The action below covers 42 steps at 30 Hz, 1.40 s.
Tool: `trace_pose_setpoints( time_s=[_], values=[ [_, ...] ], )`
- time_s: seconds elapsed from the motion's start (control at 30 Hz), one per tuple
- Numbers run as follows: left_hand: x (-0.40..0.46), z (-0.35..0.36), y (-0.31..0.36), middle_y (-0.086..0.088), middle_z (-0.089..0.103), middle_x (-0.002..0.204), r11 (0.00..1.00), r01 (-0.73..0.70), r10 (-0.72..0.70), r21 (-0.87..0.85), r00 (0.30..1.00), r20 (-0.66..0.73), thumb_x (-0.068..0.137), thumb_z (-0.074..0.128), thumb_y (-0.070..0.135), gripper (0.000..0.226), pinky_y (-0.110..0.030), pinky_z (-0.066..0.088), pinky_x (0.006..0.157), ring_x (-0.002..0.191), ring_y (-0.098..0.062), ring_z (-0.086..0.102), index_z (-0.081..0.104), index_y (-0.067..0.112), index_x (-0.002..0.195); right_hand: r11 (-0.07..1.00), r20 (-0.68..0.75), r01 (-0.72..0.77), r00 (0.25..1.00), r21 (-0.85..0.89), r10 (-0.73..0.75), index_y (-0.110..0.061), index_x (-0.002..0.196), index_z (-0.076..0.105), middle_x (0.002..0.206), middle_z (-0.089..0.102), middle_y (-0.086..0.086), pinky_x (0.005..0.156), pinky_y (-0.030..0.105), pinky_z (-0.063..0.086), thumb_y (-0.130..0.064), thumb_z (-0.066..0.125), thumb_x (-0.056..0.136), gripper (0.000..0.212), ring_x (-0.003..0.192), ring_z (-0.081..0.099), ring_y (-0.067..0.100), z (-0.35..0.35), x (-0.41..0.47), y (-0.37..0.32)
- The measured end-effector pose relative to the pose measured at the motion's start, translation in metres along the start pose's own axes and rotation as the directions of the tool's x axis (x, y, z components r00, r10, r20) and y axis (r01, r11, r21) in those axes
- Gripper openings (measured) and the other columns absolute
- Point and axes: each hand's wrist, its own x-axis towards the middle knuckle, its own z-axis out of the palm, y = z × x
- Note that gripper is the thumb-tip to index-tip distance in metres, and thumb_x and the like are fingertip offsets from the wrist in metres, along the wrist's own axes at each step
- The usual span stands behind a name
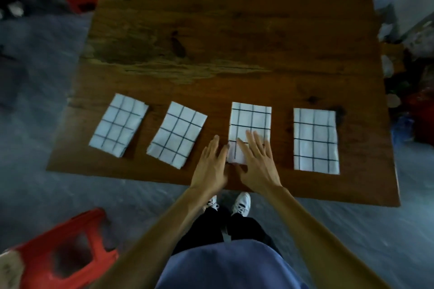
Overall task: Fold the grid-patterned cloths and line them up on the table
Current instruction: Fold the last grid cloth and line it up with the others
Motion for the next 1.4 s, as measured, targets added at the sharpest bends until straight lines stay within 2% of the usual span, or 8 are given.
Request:
trace_pose_setpoints(
  time_s=[0.13,0.27,0.43,0.6,0.73,0.9,1.1,1.4],
  values=[
    [-0.017,-0.022,-0.053,-0.014,0.004,0.158,0.987,0.154,-0.149,0.052,0.985,-0.089,0.091,0.055,0.024,0.07,-0.041,0.01,0.117,0.145,-0.026,0.004,0.016,0.018,0.149,0.993,0.037,0.103,0.994,0.054,-0.106,-0.024,0.153,0.012,0.159,-0.009,0.005,0.116,0.04,-0.014,-0.055,0.039,0.095,0.071,0.144,-0.018,0.02,0.005,0.022,-0.052],
    [-0.031,-0.037,-0.108,-0.015,0.003,0.157,0.973,0.2,-0.191,0.118,0.978,-0.084,0.091,0.056,0.028,0.07,-0.045,0.011,0.116,0.145,-0.029,0.005,0.016,0.024,0.148,0.99,0.055,0.117,0.991,0.076,-0.122,-0.026,0.151,0.016,0.161,0.0,0.005,0.117,0.042,-0.01,-0.052,0.044,0.094,0.069,0.148,-0.007,0.024,0.014,0.037,-0.097],
    [-0.033,-0.037,-0.146,-0.015,-0.011,0.157,0.982,0.164,-0.166,0.097,0.986,0.012,0.091,0.051,0.039,0.075,-0.05,0.006,0.116,0.145,-0.032,-0.005,0.007,0.026,0.15,0.996,0.082,0.037,0.996,0.079,-0.043,-0.026,0.152,0.015,0.161,-0.001,0.006,0.117,0.044,-0.006,-0.053,0.044,0.093,0.071,0.148,-0.009,0.026,0.029,0.049,-0.135],
    [-0.031,-0.037,-0.159,-0.013,-0.01,0.157,0.99,0.114,-0.114,0.08,0.993,-0.006,0.09,0.056,0.02,0.075,-0.046,0.005,0.116,0.145,-0.029,-0.005,0.01,0.024,0.149,0.996,0.139,-0.09,0.987,0.021,0.087,-0.028,0.152,0.007,0.161,-0.008,0.007,0.118,0.049,-0.005,-0.038,0.059,0.089,0.082,0.146,-0.014,0.03,0.042,0.051,-0.165],
    [-0.037,-0.045,-0.159,-0.013,0.0,0.158,0.998,0.026,-0.025,0.056,0.999,-0.027,0.091,0.052,0.009,0.069,-0.04,0.015,0.116,0.145,-0.028,0.006,0.016,0.021,0.148,0.983,0.111,-0.185,0.977,0.001,0.184,-0.025,0.152,0.006,0.161,-0.01,0.007,0.12,0.05,0.004,-0.026,0.056,0.091,0.079,0.146,-0.013,0.029,0.042,0.045,-0.168],
    [-0.03,-0.051,-0.147,-0.012,0.008,0.156,0.996,-0.041,0.042,0.082,0.999,-0.014,0.089,0.052,0.005,0.069,-0.036,0.02,0.113,0.142,-0.027,0.015,0.019,0.02,0.147,0.972,0.063,-0.223,0.974,0.067,0.219,-0.022,0.152,0.012,0.161,-0.004,0.008,0.121,0.042,0.005,-0.027,0.051,0.092,0.071,0.147,-0.009,0.024,0.033,0.041,-0.152],
    [-0.02,-0.042,-0.132,-0.011,0.028,0.146,0.994,-0.077,0.079,0.081,0.997,-0.026,0.09,0.056,0.027,0.058,-0.035,0.031,0.104,0.132,-0.025,0.031,0.031,0.017,0.141,0.976,0.115,-0.171,0.981,0.135,0.156,-0.022,0.152,0.012,0.161,-0.009,0.007,0.118,0.035,0.0,-0.015,0.052,0.087,0.076,0.147,-0.013,0.022,0.02,0.051,-0.133],
    [-0.018,-0.037,-0.131,-0.009,0.037,0.138,1.0,0.017,-0.016,0.008,0.993,-0.114,0.092,0.048,0.045,0.05,-0.037,0.037,0.099,0.126,-0.026,0.039,0.04,0.019,0.135,0.977,0.132,-0.119,0.987,0.177,0.096,-0.022,0.152,0.014,0.161,-0.01,0.002,0.119,0.039,0.014,-0.018,0.055,0.087,0.077,0.146,-0.016,0.019,0.02,0.063,-0.133]
  ],
)
